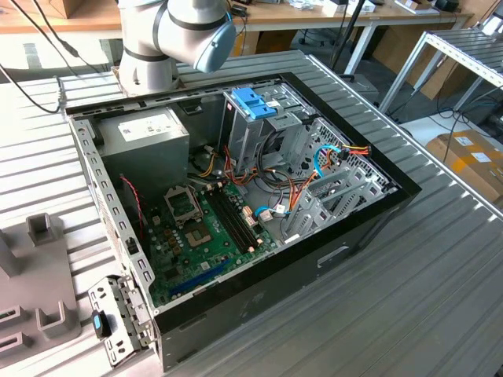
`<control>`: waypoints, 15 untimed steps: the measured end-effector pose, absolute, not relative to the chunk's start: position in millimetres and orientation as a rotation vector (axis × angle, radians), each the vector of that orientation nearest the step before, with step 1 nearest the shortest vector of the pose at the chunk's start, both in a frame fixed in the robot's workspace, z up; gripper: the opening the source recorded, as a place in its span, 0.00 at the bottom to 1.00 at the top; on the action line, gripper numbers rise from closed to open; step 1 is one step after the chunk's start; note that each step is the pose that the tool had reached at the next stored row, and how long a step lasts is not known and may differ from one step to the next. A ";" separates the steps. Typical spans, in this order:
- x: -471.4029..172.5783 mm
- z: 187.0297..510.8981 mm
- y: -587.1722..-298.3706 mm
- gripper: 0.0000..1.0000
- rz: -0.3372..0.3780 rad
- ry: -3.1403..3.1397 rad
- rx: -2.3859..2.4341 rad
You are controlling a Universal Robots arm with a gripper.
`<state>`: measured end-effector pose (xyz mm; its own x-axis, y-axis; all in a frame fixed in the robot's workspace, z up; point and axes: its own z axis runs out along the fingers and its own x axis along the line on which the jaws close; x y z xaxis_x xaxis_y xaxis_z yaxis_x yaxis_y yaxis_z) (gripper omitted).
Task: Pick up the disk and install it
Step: 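Reach for the disk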
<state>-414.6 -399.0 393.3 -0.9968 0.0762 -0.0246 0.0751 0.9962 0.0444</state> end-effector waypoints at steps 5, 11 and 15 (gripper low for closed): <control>-416.9 393.3 -398.9 0.11 0.068 3.113 0.118; -419.6 393.4 -399.0 0.11 0.068 3.113 0.118; -421.5 393.3 -399.0 0.11 0.068 3.112 0.118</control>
